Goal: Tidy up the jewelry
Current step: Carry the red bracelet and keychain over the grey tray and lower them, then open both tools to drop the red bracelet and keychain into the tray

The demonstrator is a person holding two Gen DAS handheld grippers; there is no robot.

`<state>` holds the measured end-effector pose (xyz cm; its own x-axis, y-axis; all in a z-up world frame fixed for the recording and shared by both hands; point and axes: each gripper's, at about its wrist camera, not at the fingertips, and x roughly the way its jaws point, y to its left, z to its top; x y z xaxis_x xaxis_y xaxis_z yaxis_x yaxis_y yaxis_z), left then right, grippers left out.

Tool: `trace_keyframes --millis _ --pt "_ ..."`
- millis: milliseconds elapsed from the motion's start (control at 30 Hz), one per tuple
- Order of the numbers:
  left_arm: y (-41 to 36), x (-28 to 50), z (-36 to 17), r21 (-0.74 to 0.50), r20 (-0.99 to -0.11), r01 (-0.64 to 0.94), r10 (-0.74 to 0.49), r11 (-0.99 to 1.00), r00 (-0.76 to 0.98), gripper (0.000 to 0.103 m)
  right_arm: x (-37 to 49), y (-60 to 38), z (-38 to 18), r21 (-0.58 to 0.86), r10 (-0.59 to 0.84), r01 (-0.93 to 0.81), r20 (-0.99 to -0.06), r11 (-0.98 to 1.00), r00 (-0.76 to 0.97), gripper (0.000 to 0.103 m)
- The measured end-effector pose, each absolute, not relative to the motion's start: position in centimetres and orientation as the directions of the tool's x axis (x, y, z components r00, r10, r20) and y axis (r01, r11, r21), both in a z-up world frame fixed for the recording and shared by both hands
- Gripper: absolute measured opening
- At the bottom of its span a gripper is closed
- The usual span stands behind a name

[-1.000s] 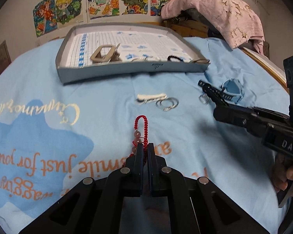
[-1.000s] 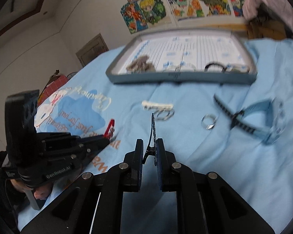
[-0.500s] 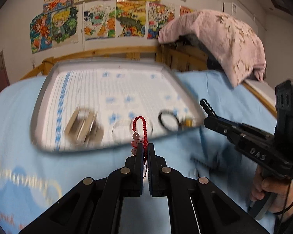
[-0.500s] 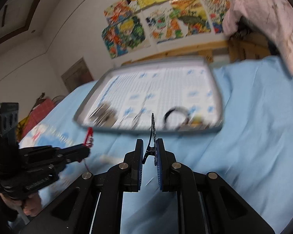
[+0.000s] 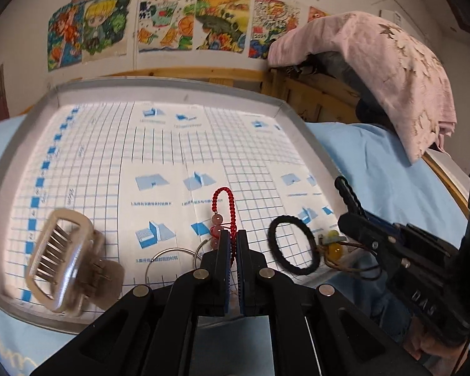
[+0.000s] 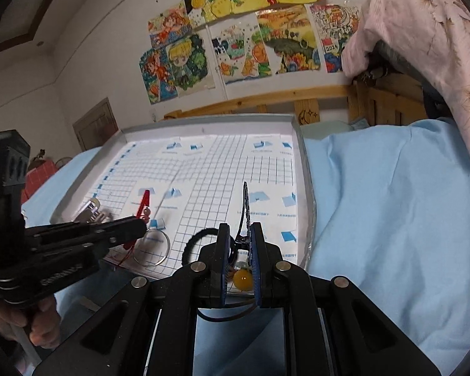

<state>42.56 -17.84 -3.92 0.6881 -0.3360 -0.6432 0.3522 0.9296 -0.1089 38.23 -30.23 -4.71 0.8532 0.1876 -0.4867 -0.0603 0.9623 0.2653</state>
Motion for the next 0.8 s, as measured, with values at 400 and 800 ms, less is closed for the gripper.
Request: trace_keyframes --millis 400,800 --pt "-16.7 42.7 -4.6 -0.191 -0.640 0.299 -0.350 0.935 0.685 0.006 38.9 -31.3 -6.6 0.283 0.145 0.015 -0.534 0.959 0.833 0.022" --pt "-15.3 39.7 -1.2 -0.208 -0.566 0.278 -0.347 0.938 0.748 0.057 35.1 -31.8 -2.6 0.231 0.018 0.067 -0.347 0.971 0.938 0.049"
